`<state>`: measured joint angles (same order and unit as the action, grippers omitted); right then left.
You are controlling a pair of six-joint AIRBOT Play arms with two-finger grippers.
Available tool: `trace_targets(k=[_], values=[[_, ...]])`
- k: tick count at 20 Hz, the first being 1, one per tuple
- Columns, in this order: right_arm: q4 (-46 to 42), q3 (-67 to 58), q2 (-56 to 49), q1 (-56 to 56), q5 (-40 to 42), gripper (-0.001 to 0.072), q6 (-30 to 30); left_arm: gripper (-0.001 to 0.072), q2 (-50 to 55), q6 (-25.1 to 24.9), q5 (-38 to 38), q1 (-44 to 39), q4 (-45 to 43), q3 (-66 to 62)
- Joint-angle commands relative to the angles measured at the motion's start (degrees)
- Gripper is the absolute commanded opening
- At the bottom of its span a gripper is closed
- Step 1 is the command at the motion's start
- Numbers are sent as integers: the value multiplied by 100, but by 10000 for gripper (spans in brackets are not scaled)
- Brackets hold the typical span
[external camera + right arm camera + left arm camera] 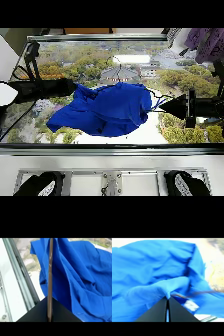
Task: Fold the clothes and pants, and hang the long-sleeved shirts on hangers.
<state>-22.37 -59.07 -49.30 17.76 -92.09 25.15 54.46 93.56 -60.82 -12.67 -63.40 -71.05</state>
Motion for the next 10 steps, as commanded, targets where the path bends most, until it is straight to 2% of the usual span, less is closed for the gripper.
trace_targets(k=[1, 6, 10], values=[[616, 118, -26, -24, 192, 4, -695, 9, -232, 55, -448, -586, -417, -664], [1709, 1058, -24, -24, 184, 3, -1526, 10, -234, 787, -619, -1475, -1429, -1449], [1853, 1486, -26, -105, 238, 3, -2096, 9, -31, 1040, -837, -1884, -1663, -2044]])
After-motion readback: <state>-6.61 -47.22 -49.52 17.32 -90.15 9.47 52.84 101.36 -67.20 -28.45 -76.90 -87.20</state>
